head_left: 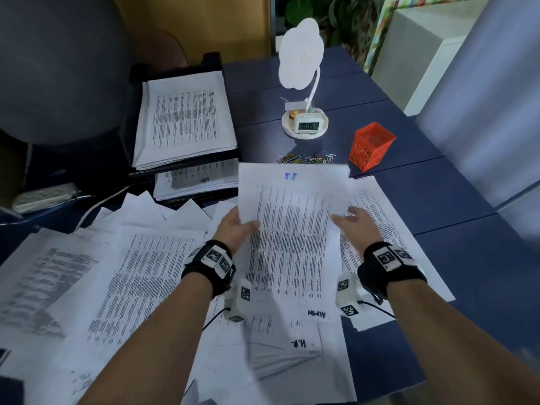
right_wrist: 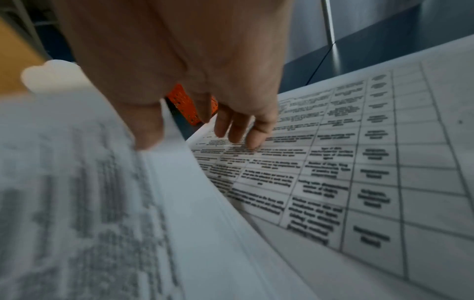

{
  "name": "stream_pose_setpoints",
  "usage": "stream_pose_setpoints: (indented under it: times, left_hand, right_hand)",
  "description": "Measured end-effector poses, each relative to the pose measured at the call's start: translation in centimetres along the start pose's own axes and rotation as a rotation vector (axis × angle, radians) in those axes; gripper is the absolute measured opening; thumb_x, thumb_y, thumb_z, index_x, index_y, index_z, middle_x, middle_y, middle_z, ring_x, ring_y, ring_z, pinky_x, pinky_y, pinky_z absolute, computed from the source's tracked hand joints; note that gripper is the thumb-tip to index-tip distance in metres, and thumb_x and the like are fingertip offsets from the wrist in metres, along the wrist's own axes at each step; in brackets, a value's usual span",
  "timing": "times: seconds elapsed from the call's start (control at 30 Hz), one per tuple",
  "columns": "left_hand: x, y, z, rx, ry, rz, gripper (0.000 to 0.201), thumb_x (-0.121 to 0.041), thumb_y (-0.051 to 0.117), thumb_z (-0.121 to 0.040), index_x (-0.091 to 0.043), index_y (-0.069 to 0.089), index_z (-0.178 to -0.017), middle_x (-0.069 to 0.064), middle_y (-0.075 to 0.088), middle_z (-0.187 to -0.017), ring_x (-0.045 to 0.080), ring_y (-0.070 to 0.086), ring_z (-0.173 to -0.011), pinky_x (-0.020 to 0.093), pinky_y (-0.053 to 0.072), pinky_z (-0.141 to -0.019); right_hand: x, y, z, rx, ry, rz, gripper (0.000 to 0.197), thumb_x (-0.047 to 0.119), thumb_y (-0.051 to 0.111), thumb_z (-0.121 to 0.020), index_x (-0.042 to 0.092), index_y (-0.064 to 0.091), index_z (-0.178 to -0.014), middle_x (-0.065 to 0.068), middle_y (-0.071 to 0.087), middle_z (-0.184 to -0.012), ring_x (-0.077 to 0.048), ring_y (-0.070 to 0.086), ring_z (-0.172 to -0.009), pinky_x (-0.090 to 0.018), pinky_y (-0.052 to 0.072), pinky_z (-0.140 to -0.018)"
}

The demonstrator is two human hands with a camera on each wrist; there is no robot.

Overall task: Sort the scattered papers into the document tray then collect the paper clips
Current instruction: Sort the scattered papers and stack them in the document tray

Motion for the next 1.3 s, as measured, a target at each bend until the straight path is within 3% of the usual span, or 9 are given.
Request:
stream_pose_setpoints:
  times: [0.2, 0.33, 0.47, 0.67, 0.8, 0.9, 1.1, 1.23, 1.3]
  left_hand:
    - [-3.7, -1.1, 0.7, -0.12, 0.131, -0.014, 0.041, -0.014, 0.056, -0.094, -0.009, 0.043, -0.133, 0.008, 0.059, -0.125, 0.022, 0.058, -0.112, 0.035, 0.047, -0.096]
    - [-7.1, -2.5, 1.8, -0.26, 0.254, 0.045, 0.063, -0.021, 0.052, -0.097, -0.008, 0.019, -0.149, 0.011, 0.028, -0.153, 0.024, 0.03, -0.14, 0.032, 0.027, -0.112]
    - [-9.7, -4.0, 3.1, -0.314, 0.429, 0.194, 0.066, -0.016, 0.05, -0.098, -0.011, 0.011, -0.151, 0.008, 0.017, -0.157, 0.016, 0.022, -0.142, 0.01, 0.02, -0.097]
    - [-8.7, -5.1, 3.9, -0.316, 0.439, 0.148, 0.031, -0.011, 0.053, -0.094, -0.015, 0.042, -0.123, 0.011, 0.056, -0.128, 0.023, 0.055, -0.119, 0.045, 0.043, -0.104]
    - [-7.6, -5.7, 3.8, -0.29, 0.366, 0.236, 0.036, -0.015, 0.06, -0.091, -0.018, 0.046, -0.124, 0.001, 0.065, -0.114, 0.017, 0.061, -0.11, 0.044, 0.045, -0.101]
    - [-7.4, -5.6, 3.8, -0.212, 0.253, 0.29, 0.079, -0.038, 0.075, -0.075, -0.018, 0.036, -0.141, 0.005, 0.058, -0.131, 0.02, 0.053, -0.122, 0.049, 0.037, -0.108]
    - [-8.4, -5.3, 4.0, -0.215, 0.34, 0.266, 0.039, -0.016, 0.063, -0.088, -0.021, 0.051, -0.125, 0.003, 0.063, -0.119, 0.02, 0.059, -0.113, 0.05, 0.044, -0.101]
    - [-8.1, -6.3, 3.6, -0.214, 0.329, 0.291, 0.068, -0.023, 0.076, -0.077, -0.016, 0.042, -0.136, 0.006, 0.062, -0.124, 0.02, 0.058, -0.117, 0.05, 0.042, -0.104]
    - [-7.8, -6.2, 3.5, -0.214, 0.325, 0.267, 0.05, -0.02, 0.076, -0.078, -0.014, 0.054, -0.122, 0.001, 0.068, -0.112, 0.017, 0.062, -0.109, 0.047, 0.045, -0.102]
  right_hand:
    - [5.9, 3.0, 1.4, 0.028, -0.198, -0.101, 0.016, 0.009, 0.052, -0.093, 0.009, 0.055, -0.108, -0.008, 0.063, -0.102, -0.027, 0.061, -0.094, -0.035, 0.048, -0.082]
    - [10.4, 3.6, 3.1, -0.02, -0.378, -0.198, 0.014, 0.004, 0.046, -0.096, 0.014, 0.048, -0.106, 0.012, 0.054, -0.089, 0.002, 0.051, -0.076, -0.008, 0.042, -0.063]
    - [13.9, 4.1, 5.0, -0.037, -0.526, -0.32, 0.023, 0.001, 0.048, -0.092, 0.024, 0.047, -0.093, 0.015, 0.055, -0.089, 0.006, 0.053, -0.076, -0.015, 0.045, -0.075]
    - [13.7, 4.8, 5.6, -0.015, -0.491, -0.435, 0.035, -0.008, 0.054, -0.082, 0.026, 0.052, -0.089, 0.008, 0.063, -0.088, -0.002, 0.061, -0.079, -0.021, 0.049, -0.075]
    - [12.5, 5.1, 4.8, 0.003, -0.406, -0.414, 0.028, -0.008, 0.053, -0.081, 0.018, 0.054, -0.091, 0.0, 0.064, -0.092, -0.017, 0.061, -0.087, -0.035, 0.05, -0.083]
    - [12.2, 5.6, 4.8, 0.068, -0.38, -0.407, 0.033, -0.007, 0.053, -0.083, 0.015, 0.055, -0.107, 0.0, 0.066, -0.1, -0.017, 0.063, -0.094, -0.032, 0.052, -0.086]
    - [12.6, 5.8, 5.0, 0.032, -0.42, -0.464, 0.034, -0.004, 0.051, -0.09, 0.018, 0.051, -0.115, 0.007, 0.065, -0.101, -0.006, 0.062, -0.093, -0.014, 0.047, -0.072]
    - [12.9, 5.7, 4.6, 0.041, -0.425, -0.45, 0.04, -0.008, 0.054, -0.084, 0.017, 0.05, -0.114, 0.006, 0.065, -0.097, -0.008, 0.062, -0.09, -0.023, 0.051, -0.08]
    - [12.6, 6.1, 4.5, 0.071, -0.408, -0.395, 0.04, -0.007, 0.054, -0.083, 0.016, 0.051, -0.115, 0.002, 0.065, -0.1, -0.013, 0.062, -0.094, -0.032, 0.051, -0.088]
Point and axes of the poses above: each hand's wrist, its own z-axis away from the middle knuckle, its own y-axis out of the palm, x = y × z, the point moved 2 cm from there along -z, towards the middle knuckle
